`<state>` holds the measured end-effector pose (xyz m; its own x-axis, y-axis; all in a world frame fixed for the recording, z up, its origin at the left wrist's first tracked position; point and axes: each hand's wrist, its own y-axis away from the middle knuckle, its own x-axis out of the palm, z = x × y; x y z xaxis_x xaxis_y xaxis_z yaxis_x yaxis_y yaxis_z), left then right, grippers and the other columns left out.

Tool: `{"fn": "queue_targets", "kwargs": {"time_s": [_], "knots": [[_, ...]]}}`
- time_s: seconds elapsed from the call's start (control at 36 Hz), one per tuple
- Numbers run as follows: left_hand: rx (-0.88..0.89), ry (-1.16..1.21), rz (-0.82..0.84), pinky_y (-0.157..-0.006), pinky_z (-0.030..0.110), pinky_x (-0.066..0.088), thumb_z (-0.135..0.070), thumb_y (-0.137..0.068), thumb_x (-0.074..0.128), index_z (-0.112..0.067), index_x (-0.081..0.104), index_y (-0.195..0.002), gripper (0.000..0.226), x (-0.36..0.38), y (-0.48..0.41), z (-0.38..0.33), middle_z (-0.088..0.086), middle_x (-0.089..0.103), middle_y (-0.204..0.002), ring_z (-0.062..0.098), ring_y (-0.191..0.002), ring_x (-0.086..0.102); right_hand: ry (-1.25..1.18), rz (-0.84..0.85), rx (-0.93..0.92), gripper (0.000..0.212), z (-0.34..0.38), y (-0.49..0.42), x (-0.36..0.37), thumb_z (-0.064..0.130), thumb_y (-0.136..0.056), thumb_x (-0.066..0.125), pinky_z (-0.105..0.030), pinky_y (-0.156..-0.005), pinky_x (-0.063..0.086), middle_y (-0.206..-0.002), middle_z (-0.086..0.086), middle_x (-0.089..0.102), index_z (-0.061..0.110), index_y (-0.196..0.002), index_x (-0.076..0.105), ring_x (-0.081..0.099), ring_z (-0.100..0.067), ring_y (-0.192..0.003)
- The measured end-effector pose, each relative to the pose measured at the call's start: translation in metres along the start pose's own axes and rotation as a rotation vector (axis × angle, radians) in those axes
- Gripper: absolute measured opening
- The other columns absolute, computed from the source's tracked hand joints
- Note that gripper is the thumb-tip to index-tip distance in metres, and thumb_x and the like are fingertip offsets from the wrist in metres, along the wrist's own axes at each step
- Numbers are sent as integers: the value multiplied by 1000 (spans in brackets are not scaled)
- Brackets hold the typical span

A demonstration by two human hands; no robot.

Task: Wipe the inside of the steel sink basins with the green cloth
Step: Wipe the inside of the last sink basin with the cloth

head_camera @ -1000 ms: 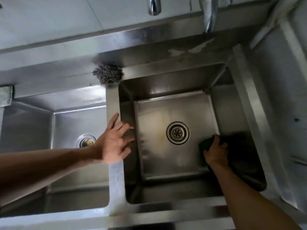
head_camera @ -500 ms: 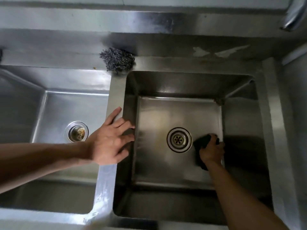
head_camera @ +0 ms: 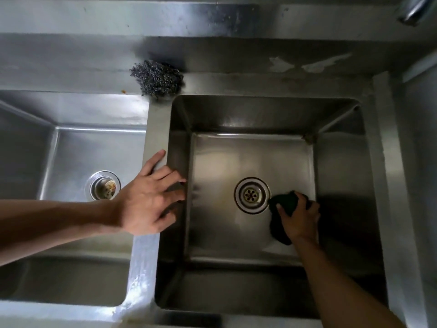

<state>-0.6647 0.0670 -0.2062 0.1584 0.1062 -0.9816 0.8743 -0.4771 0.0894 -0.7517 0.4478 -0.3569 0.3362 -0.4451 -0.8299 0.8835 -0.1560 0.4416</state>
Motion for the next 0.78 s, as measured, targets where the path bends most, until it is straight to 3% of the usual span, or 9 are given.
{"fn": "queue_targets", "kwargs": {"time_s": [0.11,0.22,0.47,0.61,0.69,0.78], "knots": [[-4,-7,1,-120,70,26,-38,-74,61,-20,77,-97,34,2,1,0,10,67,-113,30,-103,63,62,-81,-89,67,16,-12,4,35,-85,73,-54,-100,40,-140,-27,34,15,-142,43,39,-48,-120],[-1,-9,-8,-121,70,25,-39,-74,61,-20,78,-98,35,4,1,0,10,66,-113,31,-103,64,176,73,-396,63,2,4,9,22,-79,79,-51,-99,43,-139,-21,37,16,-136,51,42,-44,-116],[-33,19,-6,-121,69,26,-38,-76,61,-19,77,-97,32,2,2,0,9,67,-113,29,-104,62,73,-116,-156,71,27,-44,8,10,-75,75,-50,-108,29,-147,-25,31,16,-140,47,33,-48,-127],[-32,18,-25,-121,69,27,-35,-75,64,-19,77,-95,29,4,2,0,9,67,-113,30,-105,63,-101,-106,-306,71,70,-70,15,8,-80,75,-45,-115,25,-152,-23,29,16,-144,45,29,-44,-138],[-18,20,-45,-120,69,27,-35,-76,65,-18,77,-94,27,4,1,0,9,67,-112,29,-103,62,-76,14,-482,68,69,-63,21,7,-79,77,-44,-116,32,-153,-19,29,17,-140,49,33,-39,-139],[-21,19,-42,-120,69,27,-36,-76,64,-19,77,-94,28,3,0,0,8,68,-112,29,-103,62,-20,32,-482,63,51,-59,18,3,-75,76,-46,-112,36,-150,-19,33,15,-133,54,39,-40,-133]]}}
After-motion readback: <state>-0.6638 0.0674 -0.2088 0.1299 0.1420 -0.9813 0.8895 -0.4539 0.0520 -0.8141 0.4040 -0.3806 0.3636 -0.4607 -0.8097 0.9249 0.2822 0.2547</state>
